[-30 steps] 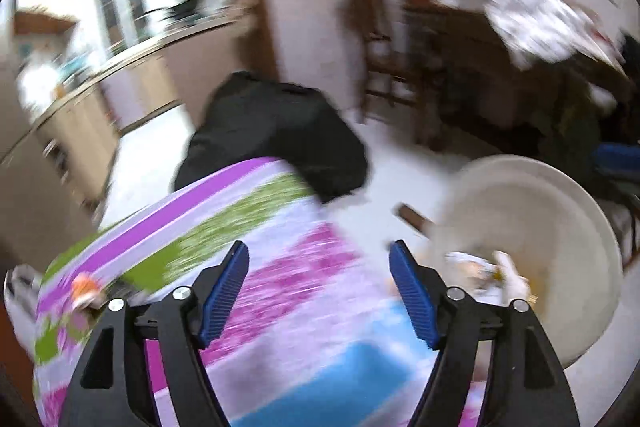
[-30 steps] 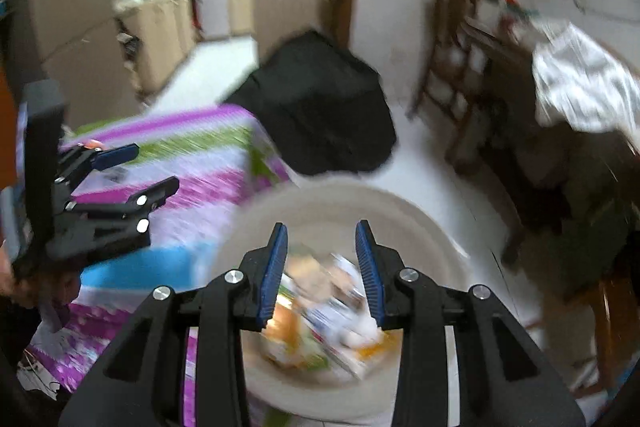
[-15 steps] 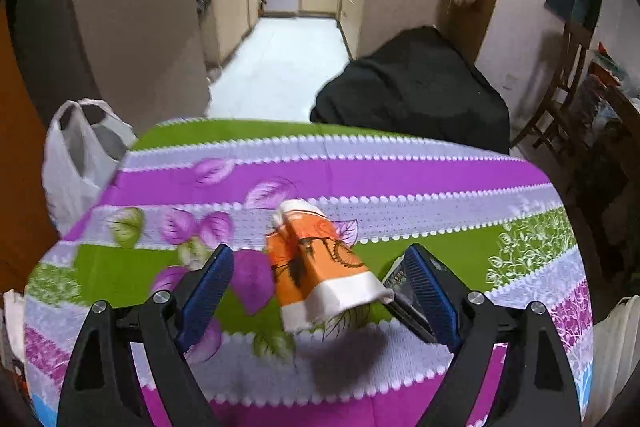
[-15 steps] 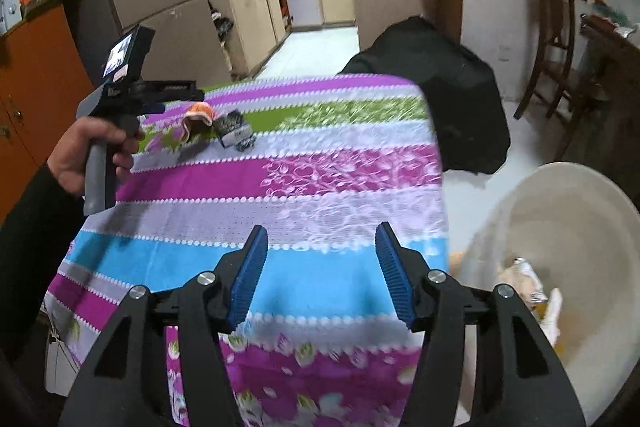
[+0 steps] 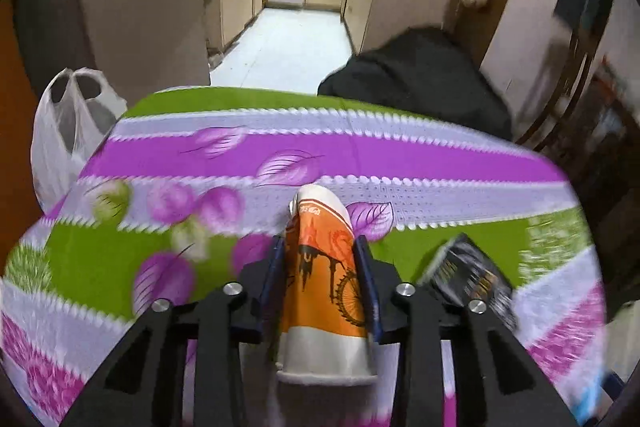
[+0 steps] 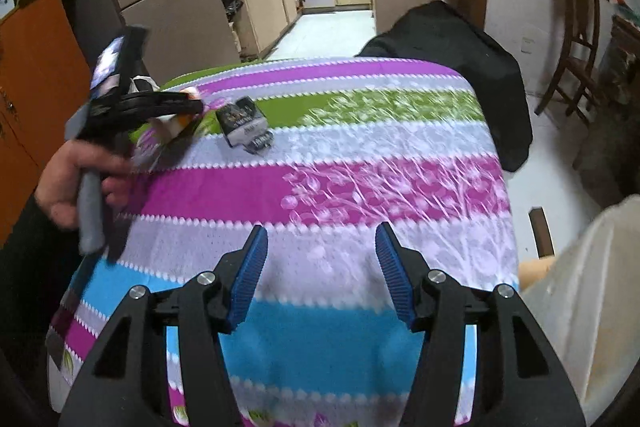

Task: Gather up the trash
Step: 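Grasp the orange paper cup with the left tool while the right tool grasps the black Face tissue pack, then carry the orange paper cup and black tissue pack over the white bucket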

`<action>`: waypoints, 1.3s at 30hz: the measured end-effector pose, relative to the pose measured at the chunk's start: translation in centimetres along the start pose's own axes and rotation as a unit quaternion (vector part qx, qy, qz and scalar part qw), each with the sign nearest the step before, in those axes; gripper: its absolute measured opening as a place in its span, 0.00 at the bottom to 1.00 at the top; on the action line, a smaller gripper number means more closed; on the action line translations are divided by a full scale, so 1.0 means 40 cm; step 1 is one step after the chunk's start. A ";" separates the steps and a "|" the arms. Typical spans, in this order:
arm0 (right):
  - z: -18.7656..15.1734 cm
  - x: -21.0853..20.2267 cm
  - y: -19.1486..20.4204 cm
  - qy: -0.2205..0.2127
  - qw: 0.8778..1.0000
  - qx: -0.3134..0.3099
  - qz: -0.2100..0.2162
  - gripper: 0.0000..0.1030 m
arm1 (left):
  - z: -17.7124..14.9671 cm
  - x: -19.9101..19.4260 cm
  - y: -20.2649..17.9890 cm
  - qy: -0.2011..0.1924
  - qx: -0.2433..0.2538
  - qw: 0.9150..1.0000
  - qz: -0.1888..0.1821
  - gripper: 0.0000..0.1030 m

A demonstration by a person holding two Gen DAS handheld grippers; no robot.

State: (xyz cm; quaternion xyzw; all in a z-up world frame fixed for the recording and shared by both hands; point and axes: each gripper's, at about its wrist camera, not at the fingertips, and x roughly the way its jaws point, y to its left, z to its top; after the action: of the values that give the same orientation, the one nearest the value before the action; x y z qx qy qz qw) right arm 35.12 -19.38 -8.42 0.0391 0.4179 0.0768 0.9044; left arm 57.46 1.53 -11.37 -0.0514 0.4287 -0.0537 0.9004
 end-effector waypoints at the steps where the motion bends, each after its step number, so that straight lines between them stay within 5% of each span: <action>1: 0.015 0.010 0.015 -0.004 1.000 -0.010 0.007 0.52 | -0.017 -0.040 0.022 -0.018 -0.007 1.000 -0.007 0.33; 4: 0.056 0.048 0.055 0.000 0.999 -0.042 0.031 0.59 | -0.072 -0.142 0.065 -0.049 -0.010 0.998 -0.023 0.32; 6: 0.092 0.097 0.090 0.013 0.995 -0.069 0.064 0.72 | -0.127 -0.220 0.092 -0.064 -0.005 0.998 -0.027 0.32; 16: 0.243 0.323 0.185 0.045 0.983 -0.160 0.080 0.72 | -0.293 -0.368 0.184 -0.055 -0.009 0.997 -0.050 0.32; 22: 0.234 0.349 0.191 0.048 0.983 -0.167 0.066 0.40 | -0.298 -0.360 0.135 -0.050 0.008 0.997 -0.050 0.32; 28: 0.141 0.251 0.181 0.041 0.988 -0.136 0.063 0.34 | -0.299 -0.374 0.067 -0.059 0.044 0.996 -0.052 0.32; 39: -0.193 -0.057 0.110 0.046 0.996 0.005 0.073 0.32 | -0.374 -0.414 -0.100 -0.050 0.126 0.989 -0.056 0.33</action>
State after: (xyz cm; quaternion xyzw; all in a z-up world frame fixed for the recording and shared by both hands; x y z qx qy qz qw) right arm 27.30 -15.38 -11.13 0.0710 0.4553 0.1422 0.8760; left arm 35.26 -0.77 -7.50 0.0362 0.3690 -0.1551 0.9157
